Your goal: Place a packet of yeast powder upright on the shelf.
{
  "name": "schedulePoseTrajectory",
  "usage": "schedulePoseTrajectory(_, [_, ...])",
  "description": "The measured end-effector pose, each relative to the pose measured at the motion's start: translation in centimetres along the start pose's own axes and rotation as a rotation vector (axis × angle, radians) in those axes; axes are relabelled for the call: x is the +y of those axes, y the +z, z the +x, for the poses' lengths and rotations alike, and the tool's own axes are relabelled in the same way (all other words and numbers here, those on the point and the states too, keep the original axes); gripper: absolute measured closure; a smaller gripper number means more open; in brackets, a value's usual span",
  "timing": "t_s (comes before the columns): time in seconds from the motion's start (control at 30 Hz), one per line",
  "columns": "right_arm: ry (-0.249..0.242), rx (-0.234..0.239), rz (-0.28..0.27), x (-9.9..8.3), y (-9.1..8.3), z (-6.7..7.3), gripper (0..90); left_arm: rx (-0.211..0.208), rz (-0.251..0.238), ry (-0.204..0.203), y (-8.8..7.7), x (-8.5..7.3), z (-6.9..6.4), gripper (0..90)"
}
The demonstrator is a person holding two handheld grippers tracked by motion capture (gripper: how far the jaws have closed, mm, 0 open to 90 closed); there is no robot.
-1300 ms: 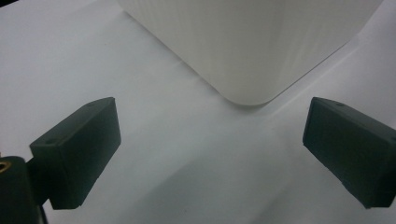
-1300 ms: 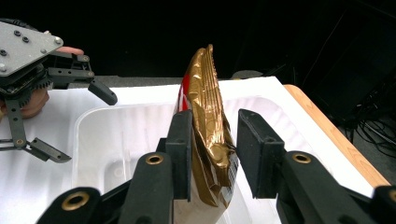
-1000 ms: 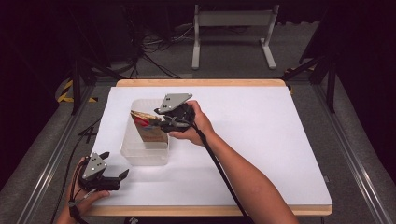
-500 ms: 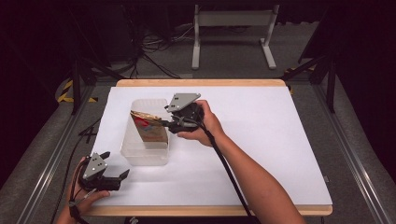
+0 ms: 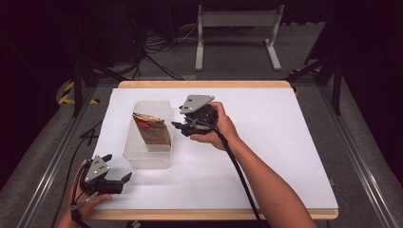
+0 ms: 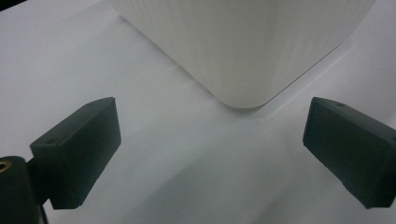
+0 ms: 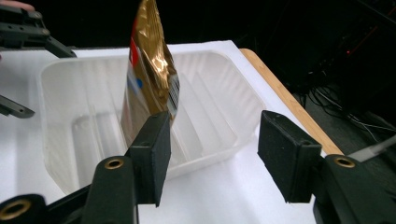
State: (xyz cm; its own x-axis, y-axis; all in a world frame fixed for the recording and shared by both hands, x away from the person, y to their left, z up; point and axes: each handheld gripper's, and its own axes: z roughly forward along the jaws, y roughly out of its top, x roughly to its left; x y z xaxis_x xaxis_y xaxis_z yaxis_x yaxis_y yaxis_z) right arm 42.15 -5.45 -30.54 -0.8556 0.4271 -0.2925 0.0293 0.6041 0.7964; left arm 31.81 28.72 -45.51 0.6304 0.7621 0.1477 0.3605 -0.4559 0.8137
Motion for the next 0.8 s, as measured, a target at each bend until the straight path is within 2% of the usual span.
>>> schedulePoseTrajectory(0.27, [-0.01, -0.024, 0.028, -1.0, -0.9, -0.3, 38.2, -0.002, 0.007, 0.0, 0.1, 0.0, 0.0, 5.0])
schedulePoseTrajectory(0.43, [-0.015, -0.06, 0.06, -1.7, -1.4, -0.5, 35.1, -0.004, 0.013, -0.003, 0.1, 0.0, 0.0, 5.1])
schedulePoseTrajectory(0.8, [-0.029, -0.109, 0.109, -3.2, -2.7, -0.6, 30.9, 0.003, 0.012, -0.002, 0.1, 0.0, -0.1, 5.0])
